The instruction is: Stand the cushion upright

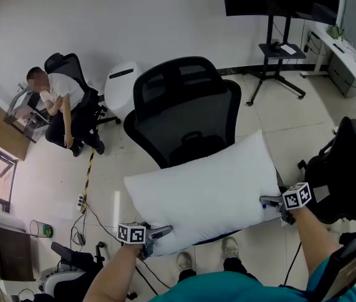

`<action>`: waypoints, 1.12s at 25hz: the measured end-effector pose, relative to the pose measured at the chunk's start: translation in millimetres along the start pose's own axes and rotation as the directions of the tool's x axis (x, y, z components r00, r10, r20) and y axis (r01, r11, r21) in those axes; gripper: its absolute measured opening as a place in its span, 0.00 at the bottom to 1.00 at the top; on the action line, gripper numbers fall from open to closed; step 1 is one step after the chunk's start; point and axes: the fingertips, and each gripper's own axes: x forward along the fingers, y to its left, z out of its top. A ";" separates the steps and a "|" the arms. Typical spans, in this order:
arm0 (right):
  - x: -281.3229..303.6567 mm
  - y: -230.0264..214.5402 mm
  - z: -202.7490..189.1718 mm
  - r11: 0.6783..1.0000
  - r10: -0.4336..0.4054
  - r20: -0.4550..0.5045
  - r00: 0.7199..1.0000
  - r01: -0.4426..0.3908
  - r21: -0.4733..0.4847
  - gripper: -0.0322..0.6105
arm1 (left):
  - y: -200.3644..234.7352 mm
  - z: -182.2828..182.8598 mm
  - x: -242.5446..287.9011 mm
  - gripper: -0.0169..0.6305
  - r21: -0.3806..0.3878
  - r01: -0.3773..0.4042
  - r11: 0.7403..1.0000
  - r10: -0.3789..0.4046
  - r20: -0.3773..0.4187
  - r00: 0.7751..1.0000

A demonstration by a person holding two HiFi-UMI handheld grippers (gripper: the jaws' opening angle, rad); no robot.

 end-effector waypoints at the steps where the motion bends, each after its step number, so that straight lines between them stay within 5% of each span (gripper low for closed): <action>1: 3.7 4.0 -1.5 1.000 0.007 -0.007 1.000 -0.007 -0.012 0.59 | -1.1 0.4 2.1 0.71 0.015 0.013 1.000 -0.013 0.001 1.000; 4: 11.7 14.5 -4.1 0.999 0.003 0.003 1.000 -0.003 -0.042 0.38 | -16.1 5.2 4.2 0.45 0.106 0.071 0.992 -0.072 0.003 0.997; 7: 6.6 21.7 6.2 1.000 0.004 0.115 0.993 -0.005 0.007 0.23 | -43.4 16.0 -3.9 0.20 0.229 0.138 0.964 -0.142 0.002 0.990; 13: -29.6 54.6 41.7 0.993 0.068 0.331 0.941 -0.097 0.070 0.18 | -93.7 55.9 -59.6 0.12 0.388 0.204 0.899 -0.205 -0.039 0.978; 17: -46.3 87.5 47.8 0.977 0.131 0.444 0.887 -0.191 0.093 0.17 | -130.5 95.2 -106.7 0.12 0.516 0.169 0.840 -0.158 -0.064 0.985; 21: -55.5 111.7 47.2 0.950 0.153 0.598 0.786 -0.284 0.131 0.17 | -172.9 142.9 -141.3 0.12 0.682 0.106 0.723 -0.058 -0.092 0.994; 28: -27.4 150.6 28.7 0.858 0.121 0.803 0.583 -0.468 0.210 0.17 | -260.7 223.8 -164.8 0.12 0.904 0.056 0.423 0.118 -0.117 0.986</action>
